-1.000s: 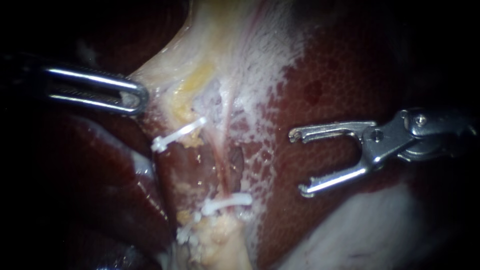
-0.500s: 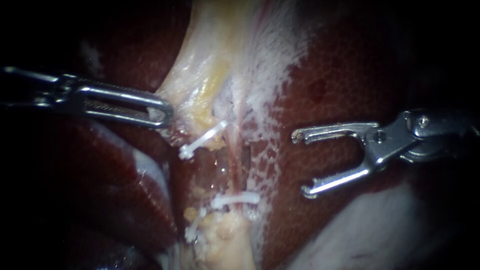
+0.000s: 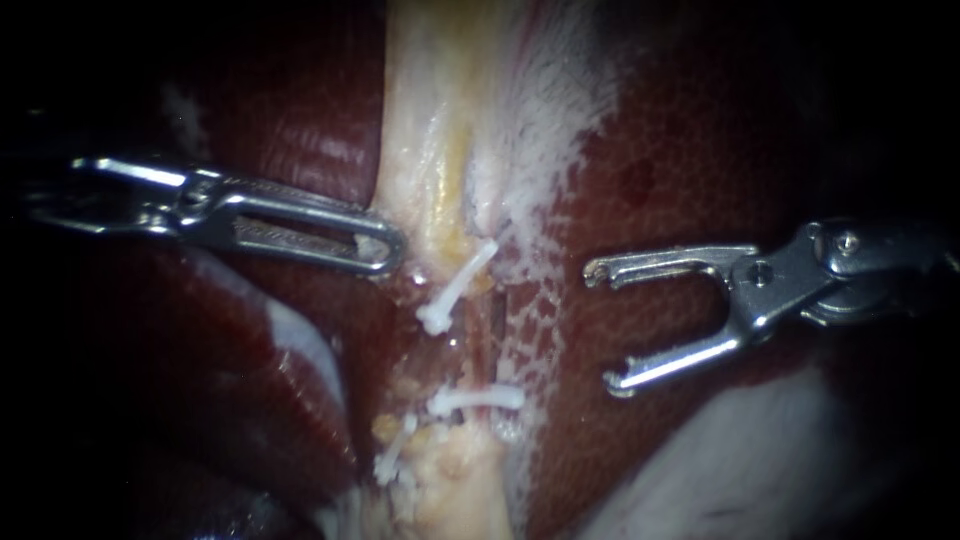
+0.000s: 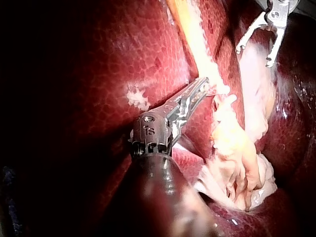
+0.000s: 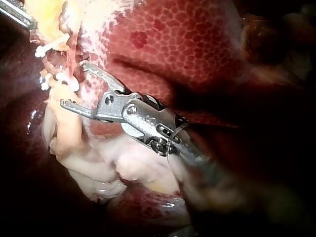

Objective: Going back first clip right tube

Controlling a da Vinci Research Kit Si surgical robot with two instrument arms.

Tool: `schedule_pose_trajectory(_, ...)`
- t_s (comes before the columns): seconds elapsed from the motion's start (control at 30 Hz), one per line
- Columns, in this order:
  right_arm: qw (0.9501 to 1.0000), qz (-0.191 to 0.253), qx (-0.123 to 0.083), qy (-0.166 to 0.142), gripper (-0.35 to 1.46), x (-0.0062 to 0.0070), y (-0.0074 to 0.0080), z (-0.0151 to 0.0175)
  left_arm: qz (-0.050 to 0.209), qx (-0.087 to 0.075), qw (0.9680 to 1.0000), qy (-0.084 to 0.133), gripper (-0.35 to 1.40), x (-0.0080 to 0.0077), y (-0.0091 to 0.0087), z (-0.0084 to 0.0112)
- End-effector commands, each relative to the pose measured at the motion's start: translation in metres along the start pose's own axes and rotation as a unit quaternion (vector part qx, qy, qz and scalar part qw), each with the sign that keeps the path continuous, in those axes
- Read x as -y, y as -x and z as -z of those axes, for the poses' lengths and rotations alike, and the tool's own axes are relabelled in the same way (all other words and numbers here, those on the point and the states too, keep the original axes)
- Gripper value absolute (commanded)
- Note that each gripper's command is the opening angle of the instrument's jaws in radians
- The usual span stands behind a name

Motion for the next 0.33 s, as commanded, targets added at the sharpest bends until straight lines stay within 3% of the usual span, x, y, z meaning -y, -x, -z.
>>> schedule_pose_trajectory(0.03, 1.0, 0.0, 0.0, 0.0, 0.6, 0.0, 0.0, 0.0, 0.0, 0.0, 1.0, 0.0, -0.35, 0.0, 0.0, 0.0001)
schedule_pose_trajectory(0.33, 1.0, 0.0, 0.0, 0.0, 0.6, 0.0, 0.0, 0.0, 0.0, -0.001, 1.0, 0.001, -0.35, 0.0, 0.0, 0.0001)
